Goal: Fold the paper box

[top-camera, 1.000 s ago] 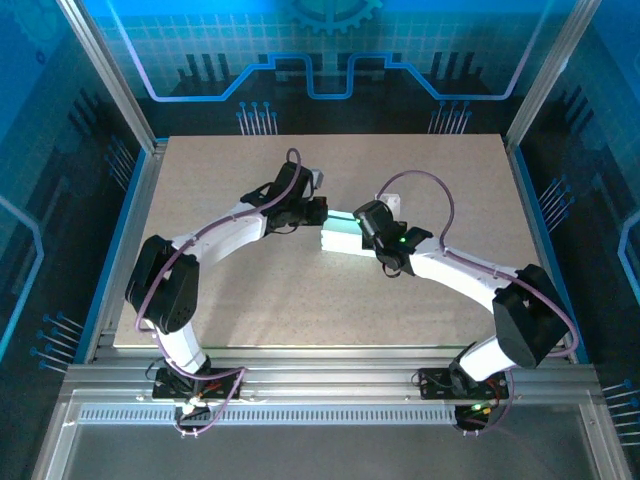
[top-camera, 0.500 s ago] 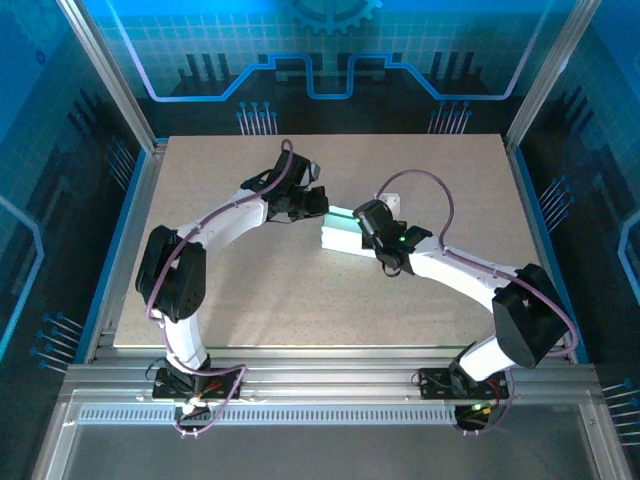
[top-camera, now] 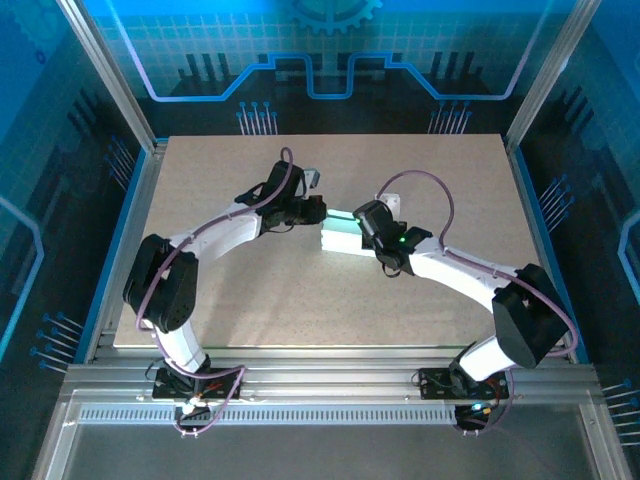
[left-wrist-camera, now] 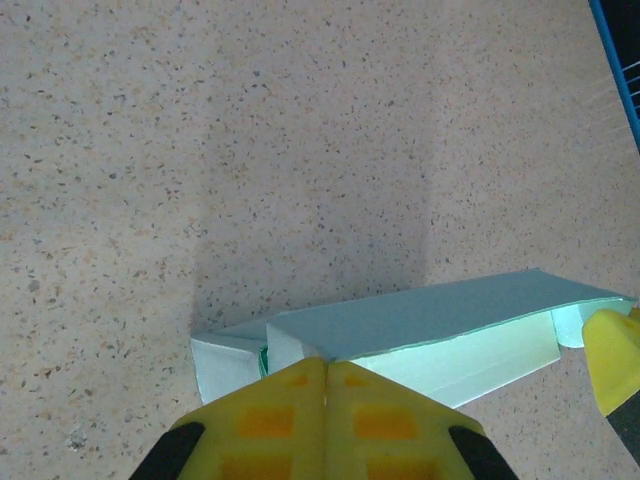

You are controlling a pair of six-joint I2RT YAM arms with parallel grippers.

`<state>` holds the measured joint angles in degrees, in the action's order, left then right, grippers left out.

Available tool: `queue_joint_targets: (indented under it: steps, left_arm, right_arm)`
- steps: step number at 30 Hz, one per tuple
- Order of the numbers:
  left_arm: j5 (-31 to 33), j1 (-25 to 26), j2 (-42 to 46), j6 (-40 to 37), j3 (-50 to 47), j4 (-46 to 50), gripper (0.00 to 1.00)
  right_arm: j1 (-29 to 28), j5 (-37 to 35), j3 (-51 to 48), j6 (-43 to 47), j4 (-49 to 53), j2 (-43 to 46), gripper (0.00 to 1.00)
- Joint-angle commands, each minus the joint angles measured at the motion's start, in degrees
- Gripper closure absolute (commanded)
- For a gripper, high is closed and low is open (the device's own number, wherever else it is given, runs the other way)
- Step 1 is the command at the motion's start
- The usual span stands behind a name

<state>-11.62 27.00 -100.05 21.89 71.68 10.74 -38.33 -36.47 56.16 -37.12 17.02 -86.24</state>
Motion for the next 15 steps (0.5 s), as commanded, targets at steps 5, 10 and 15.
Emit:
queue_joint_targets:
  steps: [5, 10, 15]
  left_arm:
    - [-0.58, 4.01, 0.52, -1.15, -10.24, -7.93, 1.00]
    - [1.37, 4.91, 2.22, -1.32, -16.33, -17.90, 1.00]
    - [3.58, 5.95, 2.77, -3.45, -20.58, -23.15, 1.00]
  right_arm:
    - [-4.31, 2.37, -5.27, -1.00, -1.03, -1.09, 1.00]
    - [-5.52, -0.14, -9.44, -0.67, -5.68, 0.10, 1.00]
    - [-6.34, -1.41, -13.96, 0.28, -12.34, 0.63, 1.00]
